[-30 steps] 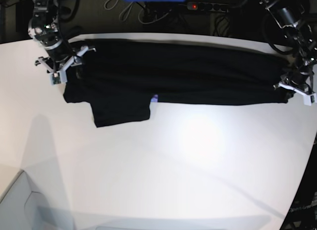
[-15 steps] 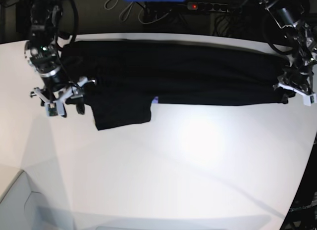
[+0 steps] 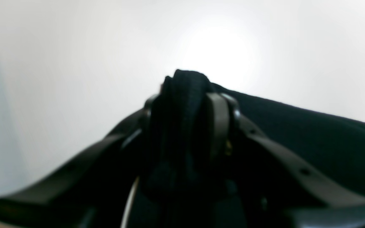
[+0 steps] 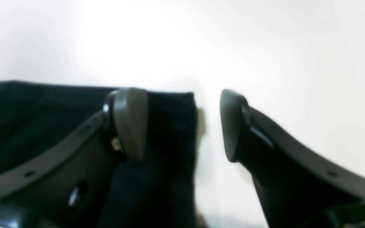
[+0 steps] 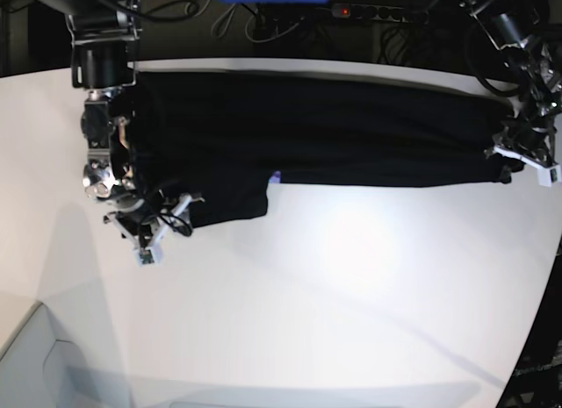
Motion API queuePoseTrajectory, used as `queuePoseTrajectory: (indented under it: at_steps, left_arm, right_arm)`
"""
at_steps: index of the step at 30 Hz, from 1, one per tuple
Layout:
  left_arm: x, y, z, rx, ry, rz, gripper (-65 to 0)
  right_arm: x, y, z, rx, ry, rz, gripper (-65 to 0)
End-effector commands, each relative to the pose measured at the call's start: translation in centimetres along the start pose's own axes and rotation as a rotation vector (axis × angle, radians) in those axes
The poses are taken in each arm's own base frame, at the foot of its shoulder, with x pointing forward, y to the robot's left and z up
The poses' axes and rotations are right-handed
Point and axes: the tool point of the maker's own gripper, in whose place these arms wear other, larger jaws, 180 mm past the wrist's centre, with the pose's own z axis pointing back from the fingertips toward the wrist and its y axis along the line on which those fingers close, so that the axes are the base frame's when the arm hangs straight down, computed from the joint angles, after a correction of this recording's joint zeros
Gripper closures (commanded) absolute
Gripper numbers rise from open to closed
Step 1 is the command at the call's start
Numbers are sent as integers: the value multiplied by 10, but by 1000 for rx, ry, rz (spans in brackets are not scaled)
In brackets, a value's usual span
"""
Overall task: Layout the t-shirt on the table in an organized manner, then fold the t-shirt properly
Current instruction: 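Tuck the protruding sleeve under with the right gripper and straighten the fold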
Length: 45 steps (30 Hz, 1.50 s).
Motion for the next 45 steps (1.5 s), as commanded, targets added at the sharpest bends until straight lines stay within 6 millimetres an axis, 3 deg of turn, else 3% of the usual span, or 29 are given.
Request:
queuePoseTrajectory:
  at_steps: [1, 8, 10, 14, 18, 21, 27, 32, 36, 45]
  left_arm:
    - [0, 8, 3, 23, 28, -26, -216]
    - [0, 8, 3, 23, 27, -23, -216]
    - [-1, 8, 3, 22, 28, -22, -216]
    - [-2, 7, 2, 20, 30, -19, -215]
    - [-3, 6, 2, 19, 30, -18, -214]
    - [-2, 6, 2, 17, 28, -14, -214]
    - [-4, 6, 2, 17, 31, -12, -214]
    - [-12, 9, 5, 22, 41, -10, -214]
    - [-12, 9, 5, 22, 41, -10, -214]
    - [-12, 9, 6, 21, 45, -12, -215]
  right_arm:
    - [22, -11, 0, -13, -72, -3, -368]
    - [-8, -15, -9, -12, -31, -28, -363]
    - [-24, -11, -8, -6, -9, -34, -332]
    - [-37, -4, 0, 0, -3, -30, -181]
    - [-28, 3, 14, 4, -51, -4, 0]
    - [-7, 10, 31, 6, -121, 29, 0]
    - [26, 32, 84, 13, -272, 100, 0]
    - [38, 53, 129, 28, -359, 149, 0]
    - [23, 55, 151, 16, -346, 147, 0]
    - [-39, 34, 161, -43, -199, 94, 0]
